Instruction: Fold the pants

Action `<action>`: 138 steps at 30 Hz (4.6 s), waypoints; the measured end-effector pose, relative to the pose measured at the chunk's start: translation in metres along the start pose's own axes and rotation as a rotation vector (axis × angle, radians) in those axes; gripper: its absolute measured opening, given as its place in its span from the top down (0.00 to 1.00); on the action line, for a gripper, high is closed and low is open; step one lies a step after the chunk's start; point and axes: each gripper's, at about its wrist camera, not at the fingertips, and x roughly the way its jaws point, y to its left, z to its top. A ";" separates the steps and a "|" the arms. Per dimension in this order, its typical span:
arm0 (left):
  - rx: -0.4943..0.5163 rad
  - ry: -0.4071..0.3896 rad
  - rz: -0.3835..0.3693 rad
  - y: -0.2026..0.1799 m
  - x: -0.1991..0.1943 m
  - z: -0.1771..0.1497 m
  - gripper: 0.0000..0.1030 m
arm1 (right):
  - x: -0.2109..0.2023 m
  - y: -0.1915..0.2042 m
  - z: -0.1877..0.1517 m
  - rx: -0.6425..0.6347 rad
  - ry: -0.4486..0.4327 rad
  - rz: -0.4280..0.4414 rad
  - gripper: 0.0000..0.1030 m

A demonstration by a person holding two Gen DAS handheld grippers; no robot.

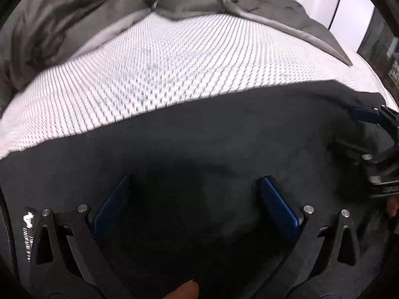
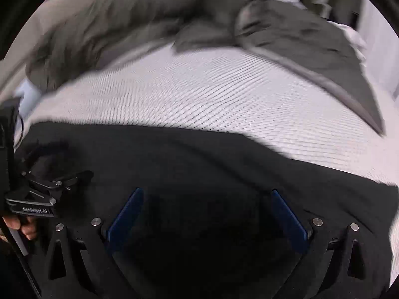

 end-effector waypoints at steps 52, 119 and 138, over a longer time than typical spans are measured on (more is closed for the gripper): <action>-0.468 -0.432 0.189 0.201 -0.313 -0.274 0.08 | -0.229 -0.033 -0.253 0.436 -0.450 0.079 0.00; -0.601 -0.522 0.003 0.263 -0.294 -0.227 0.99 | -0.251 -0.116 -0.255 0.741 -0.648 0.228 0.94; -0.644 -0.261 0.160 0.326 -0.175 -0.054 0.12 | -0.123 -0.186 -0.013 0.596 -0.240 0.006 0.44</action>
